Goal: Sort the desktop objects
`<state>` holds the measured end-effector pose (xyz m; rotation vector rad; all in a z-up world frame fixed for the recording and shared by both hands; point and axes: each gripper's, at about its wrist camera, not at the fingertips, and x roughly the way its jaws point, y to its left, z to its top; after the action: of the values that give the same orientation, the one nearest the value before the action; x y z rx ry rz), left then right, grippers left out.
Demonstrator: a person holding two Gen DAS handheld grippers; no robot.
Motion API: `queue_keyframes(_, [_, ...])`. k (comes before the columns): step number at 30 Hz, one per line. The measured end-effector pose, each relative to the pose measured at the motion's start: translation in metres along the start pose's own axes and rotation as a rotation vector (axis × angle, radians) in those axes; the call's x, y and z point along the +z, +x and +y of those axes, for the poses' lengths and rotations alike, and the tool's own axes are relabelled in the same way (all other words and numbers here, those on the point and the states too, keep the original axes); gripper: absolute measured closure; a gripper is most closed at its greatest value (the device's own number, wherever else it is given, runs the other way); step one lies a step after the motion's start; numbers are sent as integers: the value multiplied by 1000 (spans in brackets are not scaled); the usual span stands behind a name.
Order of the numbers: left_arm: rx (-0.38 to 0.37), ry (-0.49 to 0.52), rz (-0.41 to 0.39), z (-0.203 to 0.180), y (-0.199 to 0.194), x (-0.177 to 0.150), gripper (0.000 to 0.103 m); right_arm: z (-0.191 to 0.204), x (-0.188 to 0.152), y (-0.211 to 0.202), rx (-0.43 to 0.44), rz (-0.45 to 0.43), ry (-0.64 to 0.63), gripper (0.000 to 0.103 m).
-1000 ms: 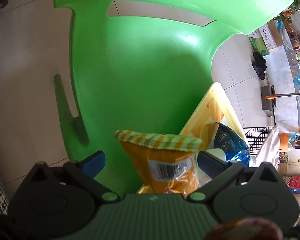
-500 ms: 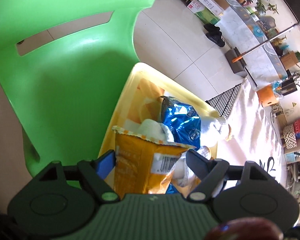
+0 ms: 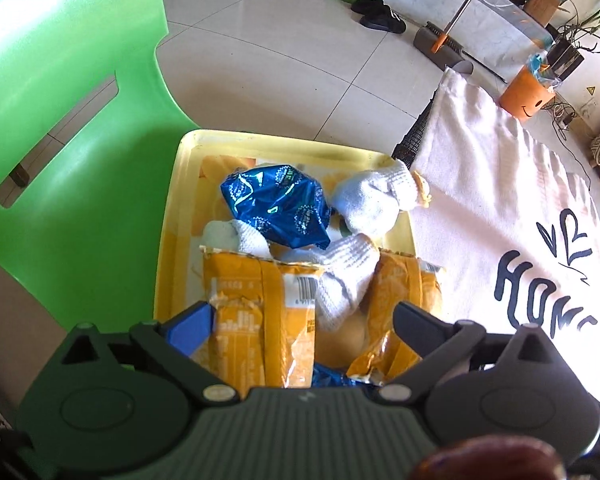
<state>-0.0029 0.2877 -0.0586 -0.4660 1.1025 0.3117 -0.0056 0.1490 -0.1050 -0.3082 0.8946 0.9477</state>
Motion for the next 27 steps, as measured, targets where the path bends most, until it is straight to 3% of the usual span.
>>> queue_keyframes(7, [17, -98, -41, -2, -22, 6, 1, -5, -6, -6, 35, 49, 0, 27])
queue_keyframes(16, [43, -124, -62, 0, -43, -2, 1, 15, -30, -11, 155, 199, -143, 27])
queue_keyframes(23, [60, -223, -72, 20, -60, -10, 1, 33, -54, 8, 169, 304, -165, 27])
queue_keyframes(27, [89, -253, -88, 26, -67, -14, 1, 35, -58, 23, 93, 315, -123, 27])
